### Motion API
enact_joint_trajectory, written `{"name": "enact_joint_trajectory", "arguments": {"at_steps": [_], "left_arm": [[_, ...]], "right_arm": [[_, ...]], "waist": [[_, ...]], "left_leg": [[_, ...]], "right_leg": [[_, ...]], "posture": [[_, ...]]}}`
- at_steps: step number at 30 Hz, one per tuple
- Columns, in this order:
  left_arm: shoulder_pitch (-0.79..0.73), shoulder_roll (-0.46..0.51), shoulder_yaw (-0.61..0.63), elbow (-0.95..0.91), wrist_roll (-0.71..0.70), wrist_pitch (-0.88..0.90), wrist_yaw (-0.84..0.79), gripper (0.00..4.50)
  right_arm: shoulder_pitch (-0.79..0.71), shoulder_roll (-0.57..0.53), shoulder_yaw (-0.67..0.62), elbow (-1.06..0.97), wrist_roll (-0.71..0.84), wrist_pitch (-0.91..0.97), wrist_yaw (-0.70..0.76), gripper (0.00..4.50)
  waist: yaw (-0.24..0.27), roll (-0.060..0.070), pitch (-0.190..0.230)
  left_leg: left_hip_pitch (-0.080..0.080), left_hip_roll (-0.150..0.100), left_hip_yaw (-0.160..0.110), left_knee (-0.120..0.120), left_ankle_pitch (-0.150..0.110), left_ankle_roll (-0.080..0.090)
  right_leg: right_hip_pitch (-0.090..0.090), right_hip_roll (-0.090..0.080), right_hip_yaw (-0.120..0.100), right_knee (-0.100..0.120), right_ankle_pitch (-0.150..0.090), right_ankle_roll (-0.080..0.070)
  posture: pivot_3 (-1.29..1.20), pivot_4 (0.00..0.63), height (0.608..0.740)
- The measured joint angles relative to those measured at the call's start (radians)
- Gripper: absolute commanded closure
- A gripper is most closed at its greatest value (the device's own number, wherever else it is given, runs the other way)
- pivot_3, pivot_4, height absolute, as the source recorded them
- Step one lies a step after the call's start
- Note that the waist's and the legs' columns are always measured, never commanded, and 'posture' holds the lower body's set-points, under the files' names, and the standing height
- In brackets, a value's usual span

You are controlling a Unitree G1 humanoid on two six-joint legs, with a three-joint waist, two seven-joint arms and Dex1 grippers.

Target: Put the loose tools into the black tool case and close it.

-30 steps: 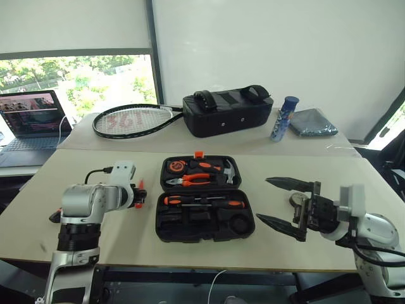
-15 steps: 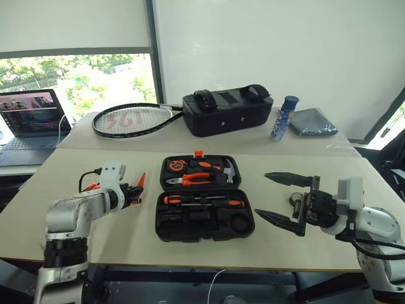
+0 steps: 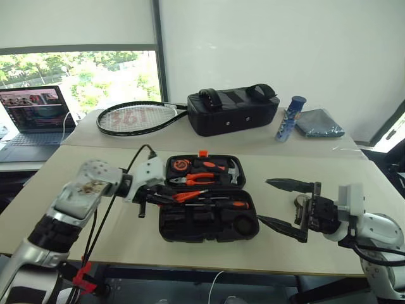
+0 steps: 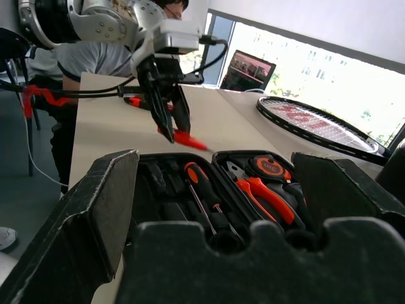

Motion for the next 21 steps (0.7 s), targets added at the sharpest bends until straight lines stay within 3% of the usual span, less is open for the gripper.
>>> {"name": "enact_joint_trajectory", "arguments": {"at_steps": [7,12,21], "left_arm": [[-0.090,-0.067,-0.143,0.044,0.116,0.047,-0.010,4.07],[-0.107,-0.095,-0.175,0.043,0.157,0.111,-0.001,4.07],[-0.108,-0.050,-0.194,0.007,0.193,0.159,-0.027,4.07]], "right_arm": [[0.013,0.002,0.002,-0.037,0.001,0.001,-0.019,0.00],[0.022,0.002,0.002,-0.038,0.001,0.001,-0.027,0.00],[0.027,0.002,0.002,-0.047,0.001,0.001,-0.036,0.00]], "waist": [[-0.012,0.000,0.000],[-0.012,0.000,0.000],[-0.012,0.000,0.000]], "left_leg": [[-0.001,0.000,0.000,0.001,0.000,0.000],[-0.001,0.000,-0.001,0.001,0.000,0.000],[0.000,0.000,-0.001,0.001,0.000,0.000]], "right_leg": [[0.000,0.000,0.000,0.001,0.000,0.000],[0.000,0.000,0.000,0.001,0.000,0.000],[0.000,0.000,0.000,0.002,0.000,0.000]], "posture": [[0.00,0.150,0.740],[0.00,0.150,0.740],[0.00,0.150,0.740]]}}
